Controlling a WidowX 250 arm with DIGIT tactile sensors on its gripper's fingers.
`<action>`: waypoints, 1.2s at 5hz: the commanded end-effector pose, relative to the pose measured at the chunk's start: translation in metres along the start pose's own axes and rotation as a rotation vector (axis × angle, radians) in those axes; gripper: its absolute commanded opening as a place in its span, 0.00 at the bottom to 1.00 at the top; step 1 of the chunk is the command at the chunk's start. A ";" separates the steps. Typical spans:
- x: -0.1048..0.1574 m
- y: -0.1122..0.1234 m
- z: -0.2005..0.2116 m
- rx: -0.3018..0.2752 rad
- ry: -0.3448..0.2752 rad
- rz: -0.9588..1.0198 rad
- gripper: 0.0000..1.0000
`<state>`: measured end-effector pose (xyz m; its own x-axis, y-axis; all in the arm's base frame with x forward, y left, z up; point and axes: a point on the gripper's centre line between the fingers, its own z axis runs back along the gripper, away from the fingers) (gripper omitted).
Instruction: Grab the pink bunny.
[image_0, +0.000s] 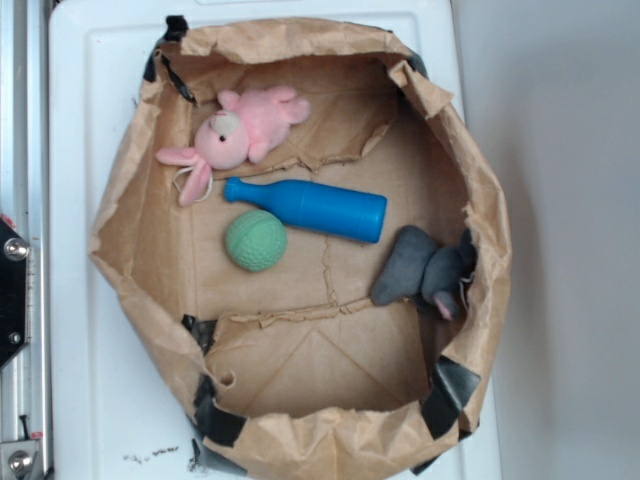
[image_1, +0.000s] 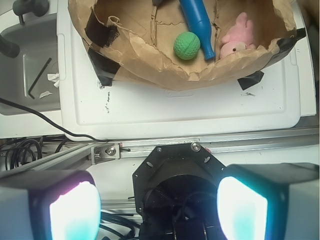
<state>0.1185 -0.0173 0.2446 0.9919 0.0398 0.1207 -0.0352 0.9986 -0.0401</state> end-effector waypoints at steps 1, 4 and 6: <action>0.000 0.000 0.000 0.000 0.000 0.000 1.00; 0.078 -0.011 -0.001 -0.011 -0.210 -0.022 1.00; 0.100 0.046 -0.045 0.059 -0.206 -0.017 1.00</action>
<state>0.2208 0.0304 0.2005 0.9558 0.0145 0.2937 -0.0202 0.9997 0.0165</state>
